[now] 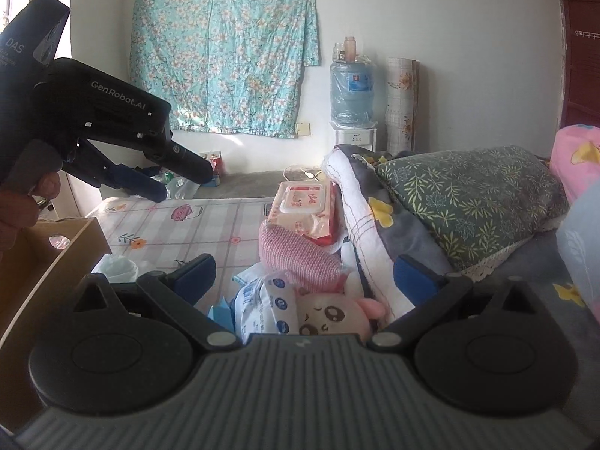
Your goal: Organize soft objects
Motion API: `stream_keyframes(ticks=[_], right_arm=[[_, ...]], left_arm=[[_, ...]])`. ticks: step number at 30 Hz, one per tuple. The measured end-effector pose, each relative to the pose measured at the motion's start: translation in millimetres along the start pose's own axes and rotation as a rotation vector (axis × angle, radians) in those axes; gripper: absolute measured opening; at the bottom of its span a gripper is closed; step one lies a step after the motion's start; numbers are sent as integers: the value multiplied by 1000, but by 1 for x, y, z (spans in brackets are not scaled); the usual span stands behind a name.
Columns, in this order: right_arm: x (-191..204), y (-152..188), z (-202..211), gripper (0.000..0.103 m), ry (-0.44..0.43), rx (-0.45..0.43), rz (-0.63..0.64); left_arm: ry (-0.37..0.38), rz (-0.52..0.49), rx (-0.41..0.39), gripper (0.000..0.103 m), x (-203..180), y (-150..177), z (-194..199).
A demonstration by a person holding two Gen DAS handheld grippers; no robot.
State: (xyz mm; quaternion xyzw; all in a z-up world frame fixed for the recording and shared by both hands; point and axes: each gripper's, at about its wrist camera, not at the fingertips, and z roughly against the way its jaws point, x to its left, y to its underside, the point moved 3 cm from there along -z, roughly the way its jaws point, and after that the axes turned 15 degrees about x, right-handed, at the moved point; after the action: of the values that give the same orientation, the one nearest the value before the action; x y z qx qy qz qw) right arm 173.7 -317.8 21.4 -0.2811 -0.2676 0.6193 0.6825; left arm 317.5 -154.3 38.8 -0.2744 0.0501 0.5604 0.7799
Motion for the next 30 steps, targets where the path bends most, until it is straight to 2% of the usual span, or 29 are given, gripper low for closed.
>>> stream_keyframes(ticks=[2,6,9,12,13,15,17,24,27,30], right_arm=[[0,-16,-22,100,-9,9,52],[14,-33,-62,96,-16,43,199],[27,-41,-93,87,-9,90,297],[35,-45,-117,62,17,142,343],[34,-47,-123,46,19,159,340],[29,-50,-130,41,-7,179,295],[20,-53,-130,27,-30,168,243],[-18,-67,-94,25,-92,88,70],[-37,-75,-63,25,-206,52,-42],[-53,-75,-38,25,-386,55,-174]], left_arm=[[0,21,28,54,4,-8,-14],[-5,47,63,51,15,-15,-34],[-22,51,69,51,24,-15,-41],[-41,40,66,51,31,-13,-39],[-51,34,60,51,33,-12,-38],[-68,23,44,51,37,-9,-33],[-79,15,30,51,39,-6,-27],[-83,-56,11,51,33,12,-8],[-65,-99,8,51,26,24,1],[-51,-146,21,52,19,37,8]])
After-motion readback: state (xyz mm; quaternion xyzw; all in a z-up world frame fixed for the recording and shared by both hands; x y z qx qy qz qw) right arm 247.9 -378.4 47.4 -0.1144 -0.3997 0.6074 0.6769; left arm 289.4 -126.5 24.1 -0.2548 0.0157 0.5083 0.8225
